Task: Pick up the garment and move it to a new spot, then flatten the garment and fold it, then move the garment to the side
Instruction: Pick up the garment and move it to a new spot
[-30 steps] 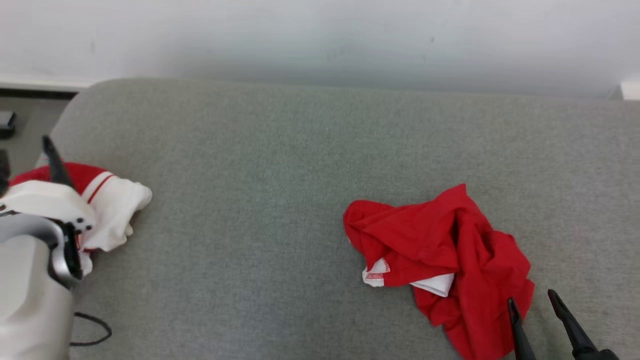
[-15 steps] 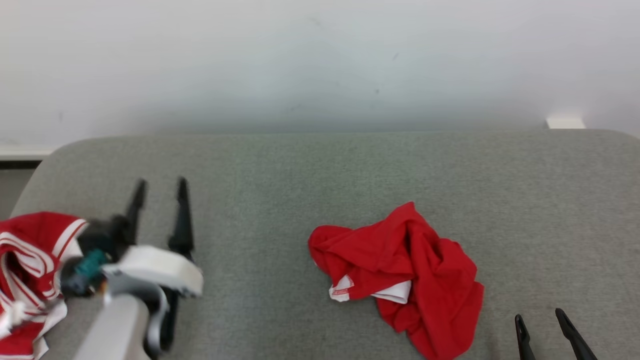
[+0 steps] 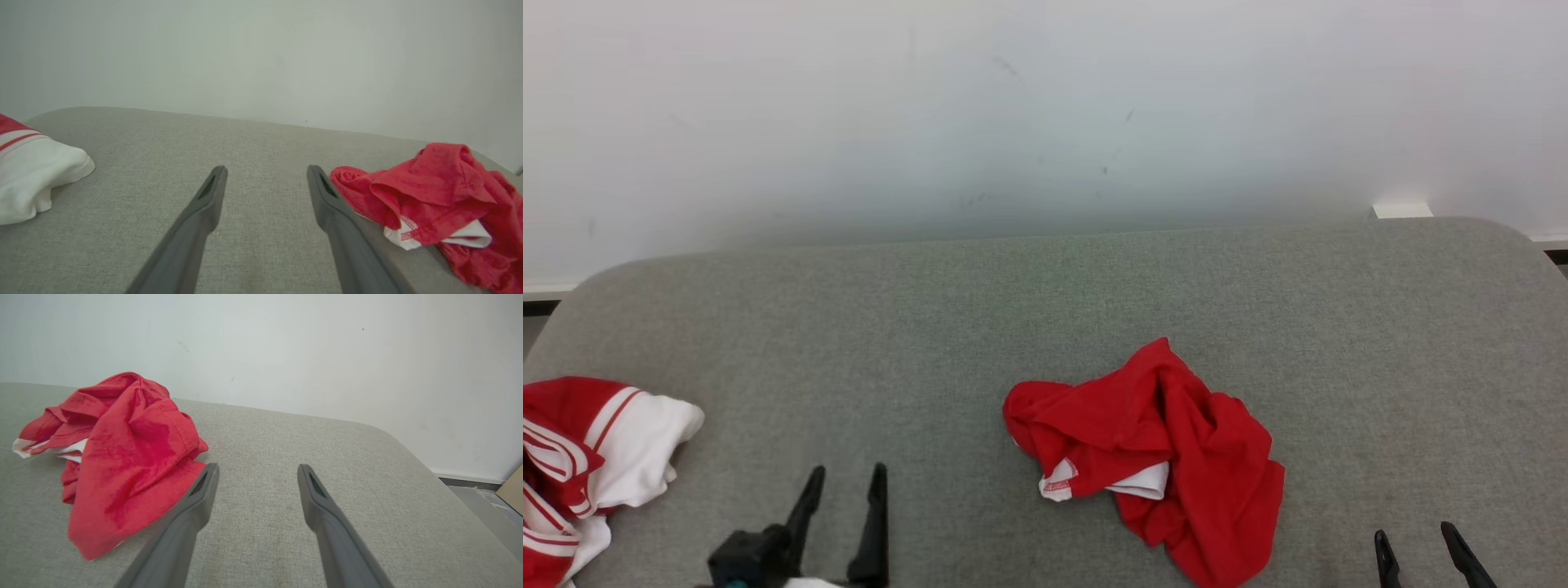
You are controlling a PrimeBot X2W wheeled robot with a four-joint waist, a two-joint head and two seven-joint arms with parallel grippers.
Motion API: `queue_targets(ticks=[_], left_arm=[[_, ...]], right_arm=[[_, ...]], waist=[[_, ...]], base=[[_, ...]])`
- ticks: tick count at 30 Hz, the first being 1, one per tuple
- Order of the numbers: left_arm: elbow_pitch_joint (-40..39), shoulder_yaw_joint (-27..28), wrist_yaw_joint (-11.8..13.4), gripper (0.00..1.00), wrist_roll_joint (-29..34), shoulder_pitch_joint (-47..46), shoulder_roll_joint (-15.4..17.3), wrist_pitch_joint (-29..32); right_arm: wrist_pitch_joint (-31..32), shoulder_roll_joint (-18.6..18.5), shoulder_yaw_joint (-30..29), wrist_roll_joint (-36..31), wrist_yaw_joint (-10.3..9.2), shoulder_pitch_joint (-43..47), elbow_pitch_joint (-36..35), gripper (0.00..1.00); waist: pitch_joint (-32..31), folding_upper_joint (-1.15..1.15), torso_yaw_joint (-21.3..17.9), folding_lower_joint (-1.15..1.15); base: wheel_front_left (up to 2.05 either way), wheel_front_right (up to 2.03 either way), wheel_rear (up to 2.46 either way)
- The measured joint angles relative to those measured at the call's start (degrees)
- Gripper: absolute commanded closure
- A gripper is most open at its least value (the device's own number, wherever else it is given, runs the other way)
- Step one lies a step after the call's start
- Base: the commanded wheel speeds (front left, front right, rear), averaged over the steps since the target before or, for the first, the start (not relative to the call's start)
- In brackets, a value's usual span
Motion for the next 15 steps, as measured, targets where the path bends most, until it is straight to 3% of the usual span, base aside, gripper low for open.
queue_targets(ticks=[10,15], left_arm=[[-5.3,4.6,-2.2,0.0,10.8,8.5,-3.6,0.0],[-6.6,5.4,-2.7,0.0,15.8,11.4,-3.9,0.0]], right_arm=[[0.0,0.0,-0.4,0.8,0.0,-0.1,0.1,0.0],[0.0,0.0,-0.4,1.0,0.0,-0.3,0.1,0.0]], waist=[[-1.2,0.0,0.0,0.0],[-1.6,0.0,0.2,0.0]], base=[[0.0,0.0,0.0],[0.0,0.0,0.0]])
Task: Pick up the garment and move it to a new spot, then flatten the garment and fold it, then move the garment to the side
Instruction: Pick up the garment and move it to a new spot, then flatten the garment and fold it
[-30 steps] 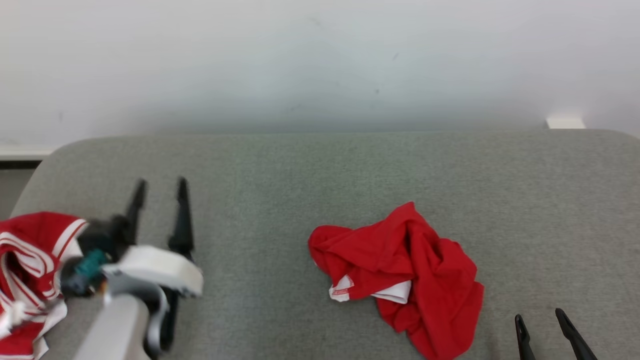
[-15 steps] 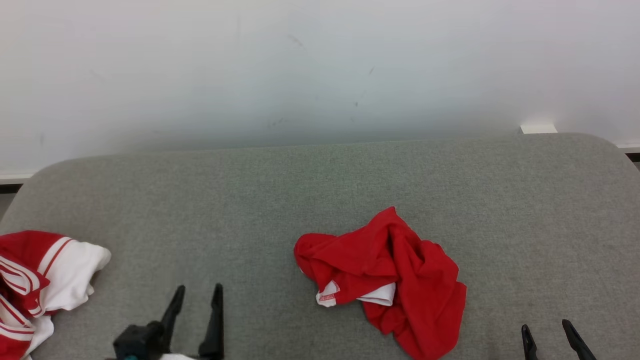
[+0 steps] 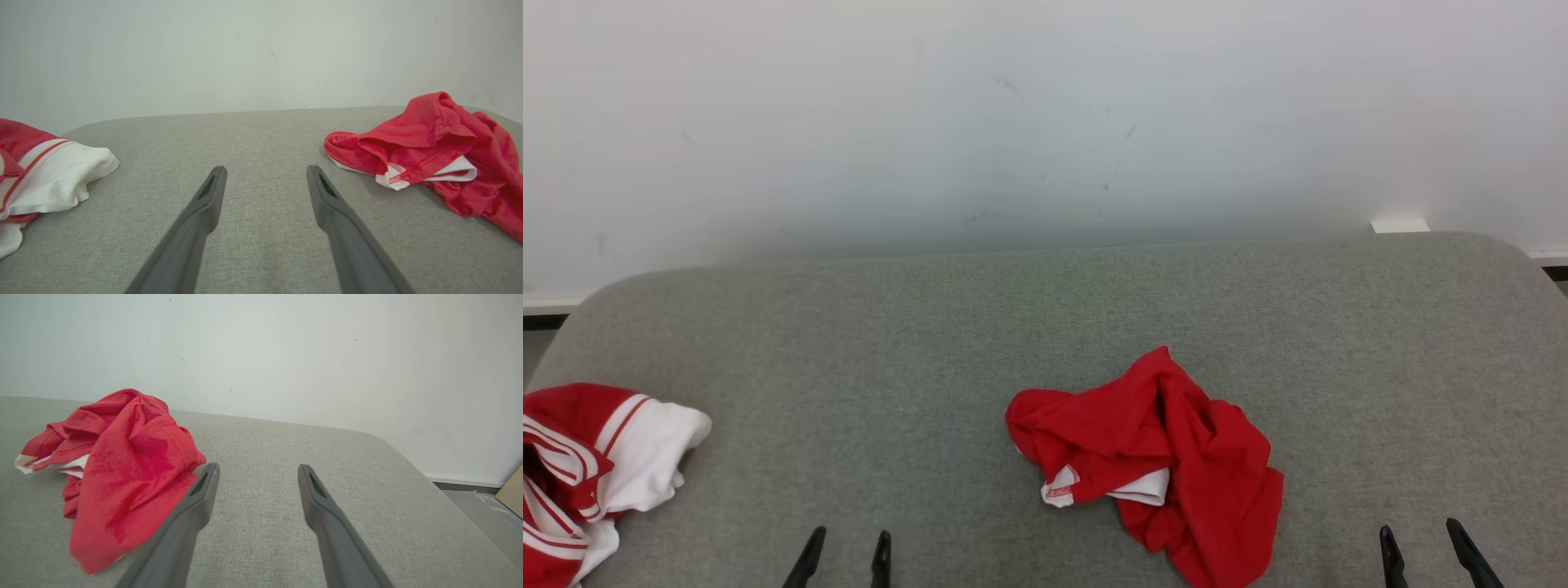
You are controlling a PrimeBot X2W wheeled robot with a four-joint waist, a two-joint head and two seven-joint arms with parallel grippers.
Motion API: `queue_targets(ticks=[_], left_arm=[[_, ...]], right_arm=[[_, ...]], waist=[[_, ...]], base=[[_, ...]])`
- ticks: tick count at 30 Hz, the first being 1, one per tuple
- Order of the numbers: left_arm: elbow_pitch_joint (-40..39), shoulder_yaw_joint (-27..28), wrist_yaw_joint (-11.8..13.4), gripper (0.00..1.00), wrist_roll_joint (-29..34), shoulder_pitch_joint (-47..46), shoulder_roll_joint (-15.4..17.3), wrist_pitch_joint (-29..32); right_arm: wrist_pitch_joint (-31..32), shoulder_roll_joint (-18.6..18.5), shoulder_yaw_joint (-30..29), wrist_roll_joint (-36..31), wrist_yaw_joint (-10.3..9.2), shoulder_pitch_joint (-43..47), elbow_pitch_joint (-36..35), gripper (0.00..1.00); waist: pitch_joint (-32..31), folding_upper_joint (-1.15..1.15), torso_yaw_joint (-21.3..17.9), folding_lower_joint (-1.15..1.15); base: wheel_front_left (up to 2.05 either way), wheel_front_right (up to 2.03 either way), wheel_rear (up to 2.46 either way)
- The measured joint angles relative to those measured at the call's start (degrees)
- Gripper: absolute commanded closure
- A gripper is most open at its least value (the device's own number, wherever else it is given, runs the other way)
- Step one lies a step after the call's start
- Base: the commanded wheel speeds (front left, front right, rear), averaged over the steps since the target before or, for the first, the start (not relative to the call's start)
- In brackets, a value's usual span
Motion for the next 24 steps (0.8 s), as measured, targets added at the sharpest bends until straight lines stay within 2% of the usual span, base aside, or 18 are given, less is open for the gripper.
queue_targets(ticks=[6,24], left_arm=[[-0.7,0.8,-0.2,0.0,1.7,1.4,-0.9,0.0],[0.5,0.7,-3.1,0.0,2.1,0.3,-2.4,0.0]], right_arm=[[0.0,0.0,-0.2,0.4,0.0,-0.1,0.0,0.0],[0.0,0.0,0.2,0.6,0.0,-0.1,-0.2,0.0]], waist=[[-0.5,0.0,0.7,0.0],[0.2,0.0,0.7,0.0]], base=[[0.0,0.0,0.0],[0.0,0.0,0.0]])
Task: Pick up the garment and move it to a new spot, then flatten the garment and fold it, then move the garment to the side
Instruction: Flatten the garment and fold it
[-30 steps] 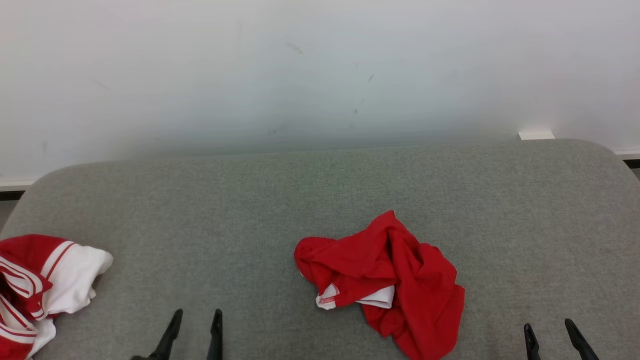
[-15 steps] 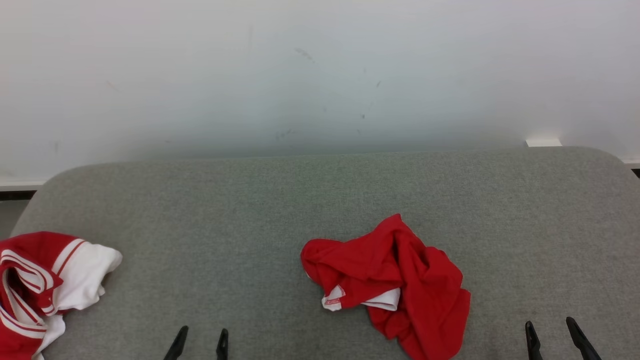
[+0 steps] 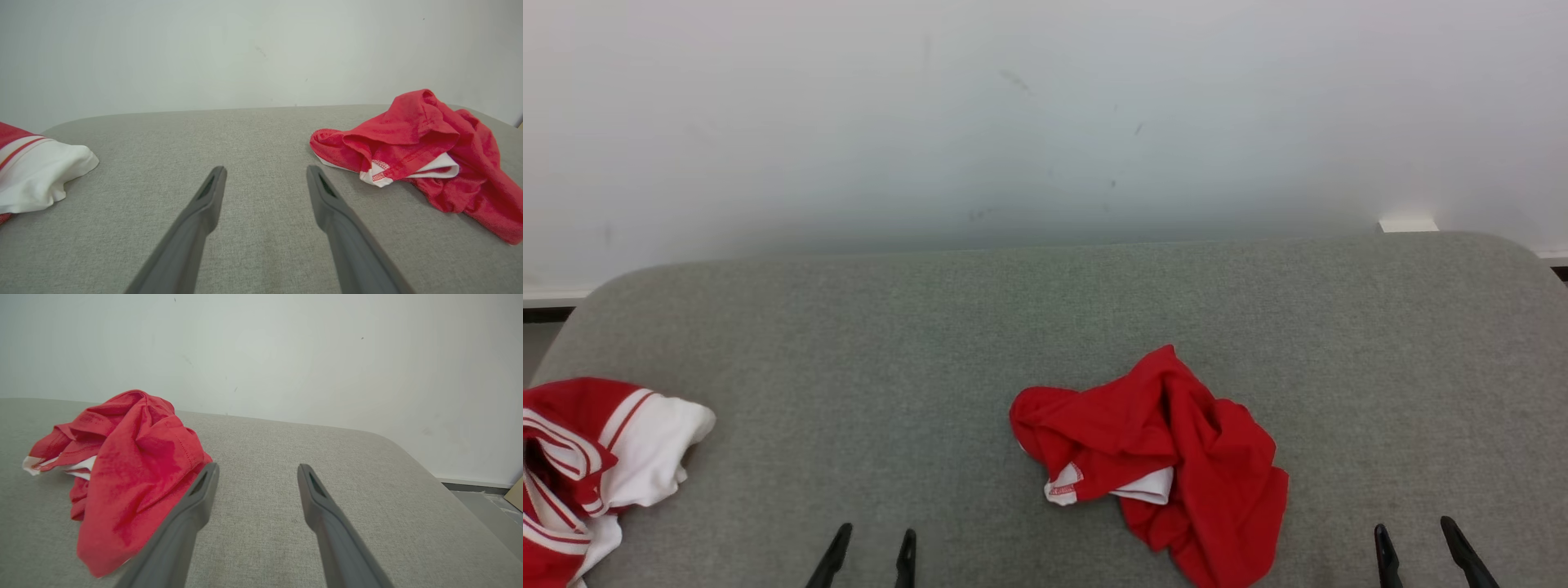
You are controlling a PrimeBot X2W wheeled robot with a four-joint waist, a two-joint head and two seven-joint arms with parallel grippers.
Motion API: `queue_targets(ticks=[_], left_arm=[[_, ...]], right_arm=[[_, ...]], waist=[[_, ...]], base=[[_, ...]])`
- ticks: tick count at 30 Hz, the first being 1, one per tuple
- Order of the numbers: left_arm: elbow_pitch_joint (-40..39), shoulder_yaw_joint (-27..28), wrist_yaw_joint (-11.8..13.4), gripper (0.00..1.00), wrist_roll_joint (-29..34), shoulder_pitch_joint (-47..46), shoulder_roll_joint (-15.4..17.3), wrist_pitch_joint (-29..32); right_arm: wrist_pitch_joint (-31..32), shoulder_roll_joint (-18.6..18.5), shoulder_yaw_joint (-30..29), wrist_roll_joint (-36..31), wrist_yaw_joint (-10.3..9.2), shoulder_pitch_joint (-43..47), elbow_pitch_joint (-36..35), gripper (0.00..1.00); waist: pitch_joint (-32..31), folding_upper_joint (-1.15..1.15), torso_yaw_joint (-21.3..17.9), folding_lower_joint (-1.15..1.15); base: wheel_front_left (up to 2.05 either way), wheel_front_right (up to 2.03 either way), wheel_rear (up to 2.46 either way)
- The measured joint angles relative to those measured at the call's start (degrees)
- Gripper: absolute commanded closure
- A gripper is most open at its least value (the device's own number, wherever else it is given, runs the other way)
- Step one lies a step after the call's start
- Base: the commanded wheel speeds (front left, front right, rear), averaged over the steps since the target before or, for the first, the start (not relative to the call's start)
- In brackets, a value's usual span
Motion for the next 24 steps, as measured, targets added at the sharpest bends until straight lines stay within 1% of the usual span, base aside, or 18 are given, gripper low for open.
queue_targets(ticks=[7,10,13,17,24], left_arm=[[4.6,-4.3,-3.2,0.0,-0.4,-5.0,-0.5,0.0],[8.9,-6.7,-4.3,0.0,-1.6,-8.4,-0.7,0.0],[14.8,-8.7,-4.9,0.0,-2.0,-11.9,-0.8,0.0],[21.7,-10.5,-4.9,0.0,-2.9,-16.8,-0.8,0.9],[31.0,-12.8,-2.9,0.0,-7.0,-22.8,-0.8,1.5]], right_arm=[[0.0,0.0,0.9,-0.1,0.0,-0.9,0.0,0.0],[0.0,0.0,1.3,-0.1,0.0,-0.9,0.1,0.0],[0.0,0.1,1.8,-0.1,0.0,-1.0,0.2,0.0],[0.0,0.0,2.0,-0.1,0.0,-1.2,0.4,0.0],[0.0,0.0,2.6,0.2,0.0,-1.4,0.6,0.0]], waist=[[0.2,0.0,-2.5,0.0],[0.2,0.0,-3.9,0.0],[0.3,0.0,-5.3,0.0],[0.6,0.0,-7.3,0.0],[1.6,0.0,-10.3,0.0]], base=[[0.0,0.0,0.0],[0.0,0.0,0.0],[0.0,0.0,0.0],[0.0,0.0,0.0],[0.0,0.0,0.0]])
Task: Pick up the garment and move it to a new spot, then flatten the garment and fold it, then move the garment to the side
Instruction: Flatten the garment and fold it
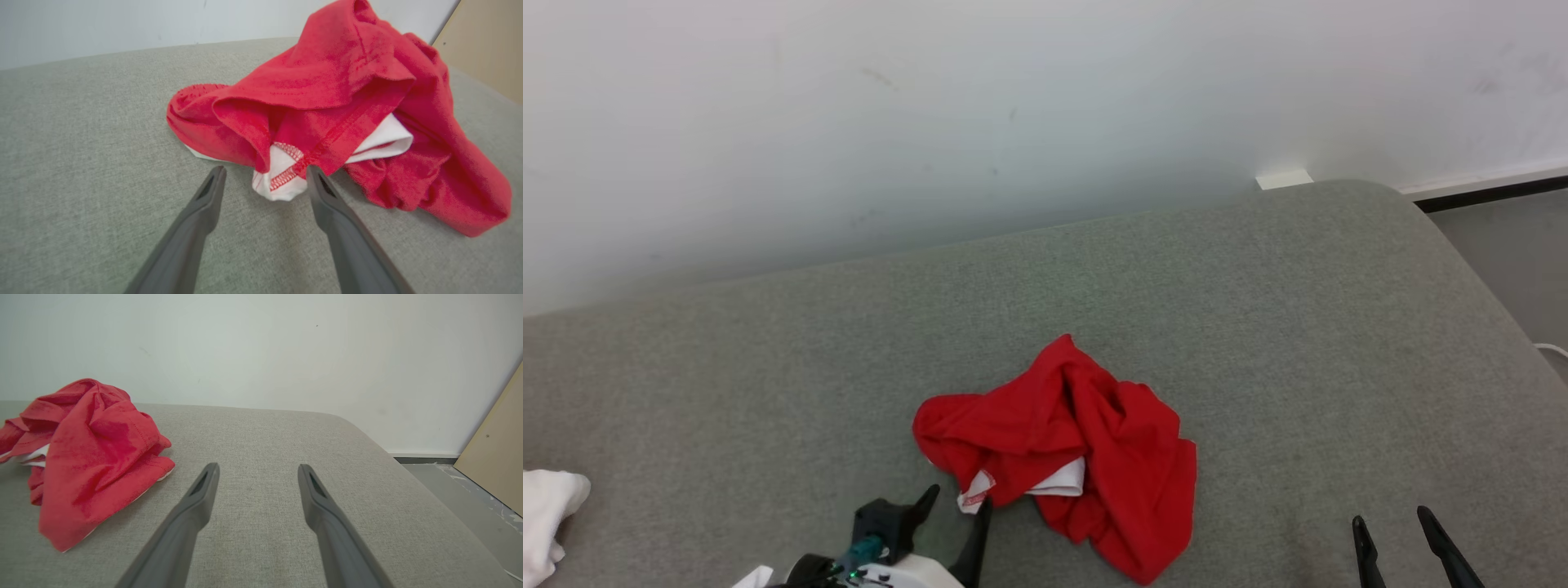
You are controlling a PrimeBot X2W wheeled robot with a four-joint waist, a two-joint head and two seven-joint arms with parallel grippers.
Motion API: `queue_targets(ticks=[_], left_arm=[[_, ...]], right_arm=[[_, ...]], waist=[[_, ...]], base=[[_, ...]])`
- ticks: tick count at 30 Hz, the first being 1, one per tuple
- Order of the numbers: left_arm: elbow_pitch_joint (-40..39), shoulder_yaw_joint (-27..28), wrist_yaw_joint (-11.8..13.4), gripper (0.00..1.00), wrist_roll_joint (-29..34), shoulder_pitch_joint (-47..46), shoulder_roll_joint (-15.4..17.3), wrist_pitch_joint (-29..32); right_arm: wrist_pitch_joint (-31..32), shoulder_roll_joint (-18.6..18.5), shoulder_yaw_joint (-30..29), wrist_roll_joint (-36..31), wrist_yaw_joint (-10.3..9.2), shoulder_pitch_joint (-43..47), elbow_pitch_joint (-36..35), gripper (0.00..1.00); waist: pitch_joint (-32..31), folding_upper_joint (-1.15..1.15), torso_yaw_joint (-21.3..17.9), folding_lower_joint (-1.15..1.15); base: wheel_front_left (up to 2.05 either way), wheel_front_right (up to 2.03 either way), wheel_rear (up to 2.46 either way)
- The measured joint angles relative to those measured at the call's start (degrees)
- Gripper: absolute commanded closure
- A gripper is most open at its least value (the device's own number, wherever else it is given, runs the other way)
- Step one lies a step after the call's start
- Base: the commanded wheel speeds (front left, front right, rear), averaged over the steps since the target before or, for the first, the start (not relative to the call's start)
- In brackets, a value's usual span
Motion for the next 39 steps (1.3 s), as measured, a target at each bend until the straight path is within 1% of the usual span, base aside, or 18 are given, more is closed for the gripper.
queue_targets(ticks=[3,7,8,9,10,14,17,20,23,27,32,35,39], left_arm=[[3.4,-0.4,1.5,0.0,-1.5,-2.2,0.0,0.1],[6.9,-0.9,1.6,0.0,-4.2,-4.5,0.0,-0.1],[7.8,-1.0,1.7,0.06,-4.9,-4.9,0.0,-0.1],[8.7,-1.1,1.7,0.58,-5.4,-5.4,0.0,-0.2],[9.5,-1.2,1.7,1.0,-5.9,-5.8,0.0,-0.4],[10.2,-0.5,1.4,1.0,-10.0,-7.2,0.0,-0.6],[8.4,0.4,0.4,1.0,-13.6,-8.7,0.0,-0.8],[4.5,1.6,-1.0,1.0,-18.2,-11.1,0.0,0.2],[-0.7,2.8,-1.4,1.0,-20.4,-14.5,0.1,2.2],[-8.1,4.9,-1.6,1.0,-23.8,-19.5,0.4,6.9],[-15.4,6.6,-0.2,1.0,-26.0,-25.6,1.5,12.5],[-18.4,6.7,1.1,1.0,-25.3,-28.7,3.2,14.8],[-20.3,6.9,2.4,1.0,-23.4,-32.0,5.6,16.7]], right_arm=[[0.0,0.0,0.1,0.3,0.0,-0.2,0.0,0.0],[0.0,0.0,0.2,0.3,0.0,-0.5,0.0,0.0],[0.0,0.0,0.2,0.3,0.0,-0.7,0.0,0.0],[0.0,0.0,0.1,0.3,0.0,-0.8,0.1,0.0],[0.0,0.0,-0.1,0.3,0.0,-0.8,0.1,0.0],[0.0,0.0,-0.4,0.3,0.0,-0.8,0.2,0.0],[0.0,0.0,-0.8,0.3,0.0,-0.7,0.2,0.0],[0.0,0.0,-1.1,0.3,0.0,-0.5,0.3,0.0],[0.0,0.0,-0.9,0.3,0.0,-0.3,0.3,0.0],[0.0,0.0,-0.6,0.3,0.0,-0.4,0.3,0.0],[0.0,0.0,0.1,0.3,0.0,-0.8,0.6,0.0],[0.0,0.0,0.4,0.4,0.0,-0.8,0.8,0.0],[0.0,0.0,0.4,0.5,0.0,-0.8,0.8,0.0]], waist=[[0.6,0.0,-1.2,0.0],[1.6,0.0,-2.3,0.0],[1.8,0.0,-2.5,0.0],[2.0,0.0,-2.7,0.0],[2.1,0.0,-2.9,0.0],[2.1,0.0,-3.2,0.0],[1.6,0.0,-3.0,0.0],[1.0,0.0,-2.4,0.0],[0.5,0.0,-1.6,0.0],[-0.1,0.0,-0.9,0.0],[-0.5,0.0,-1.1,0.0],[-0.8,0.0,-1.6,0.0],[-1.1,0.0,-2.4,0.0]], base=[[0.0,0.0,0.0],[0.0,0.0,0.0],[0.0,0.0,0.0],[0.0,0.0,0.0],[0.0,0.0,0.0],[0.0,0.0,0.0],[0.0,0.0,0.0],[0.0,0.0,0.0],[0.0,0.0,0.0],[0.0,0.0,0.0],[0.0,0.0,0.0],[0.0,0.0,0.0],[0.0,0.0,0.0]])
